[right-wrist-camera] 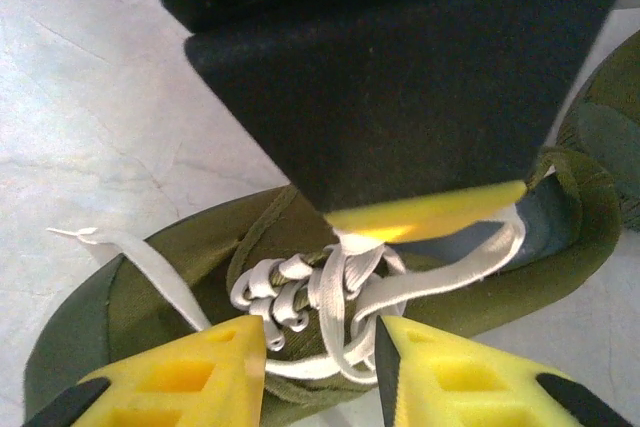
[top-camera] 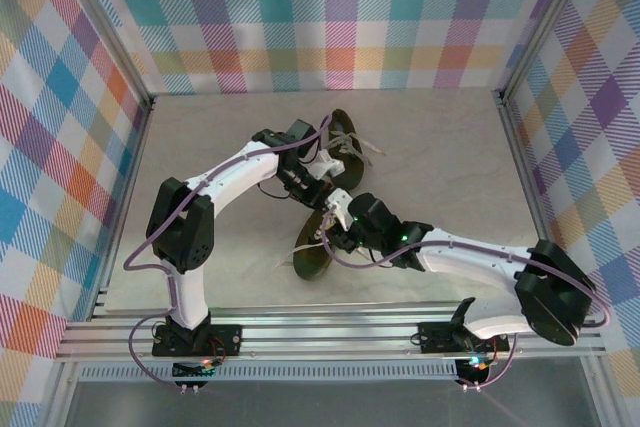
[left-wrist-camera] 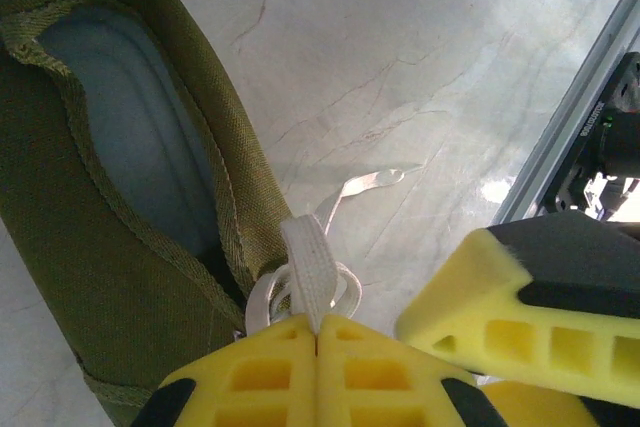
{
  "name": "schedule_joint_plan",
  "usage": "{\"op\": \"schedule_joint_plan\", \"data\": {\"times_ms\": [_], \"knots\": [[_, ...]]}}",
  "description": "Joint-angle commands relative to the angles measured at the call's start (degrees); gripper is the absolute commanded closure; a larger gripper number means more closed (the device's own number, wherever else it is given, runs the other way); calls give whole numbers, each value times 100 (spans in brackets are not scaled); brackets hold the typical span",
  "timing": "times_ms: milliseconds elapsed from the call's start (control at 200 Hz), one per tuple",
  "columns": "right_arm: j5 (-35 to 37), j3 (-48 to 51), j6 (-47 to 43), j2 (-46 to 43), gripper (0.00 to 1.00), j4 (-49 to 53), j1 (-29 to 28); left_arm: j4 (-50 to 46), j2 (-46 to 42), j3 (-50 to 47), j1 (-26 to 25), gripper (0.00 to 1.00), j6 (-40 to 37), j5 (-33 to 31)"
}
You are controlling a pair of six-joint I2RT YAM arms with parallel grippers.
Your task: Tie the shoes
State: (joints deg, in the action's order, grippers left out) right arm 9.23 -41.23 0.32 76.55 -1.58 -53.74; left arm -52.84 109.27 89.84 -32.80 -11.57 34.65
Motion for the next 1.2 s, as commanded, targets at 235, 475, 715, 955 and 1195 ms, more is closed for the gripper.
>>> {"op": "schedule_joint_plan", "data": {"times_ms": [235,475,715,955,1195], "knots": [[636,-582,-453,708,66,211,-117,-306,164,223,124,100,-49,162],[793,-737,-462,1081,66,299,-119,-339,191,262,133,100,-79,181],[940,-787,-386,1222,72,398,-120,-349,174,244,149,100,-95,173],[780,-606,-327,1012,88,357,-122,-335,151,205,177,100,-83,156],[345,-213,-338,325,96,35,-120,-345,209,212,195,100,-91,200]]}}
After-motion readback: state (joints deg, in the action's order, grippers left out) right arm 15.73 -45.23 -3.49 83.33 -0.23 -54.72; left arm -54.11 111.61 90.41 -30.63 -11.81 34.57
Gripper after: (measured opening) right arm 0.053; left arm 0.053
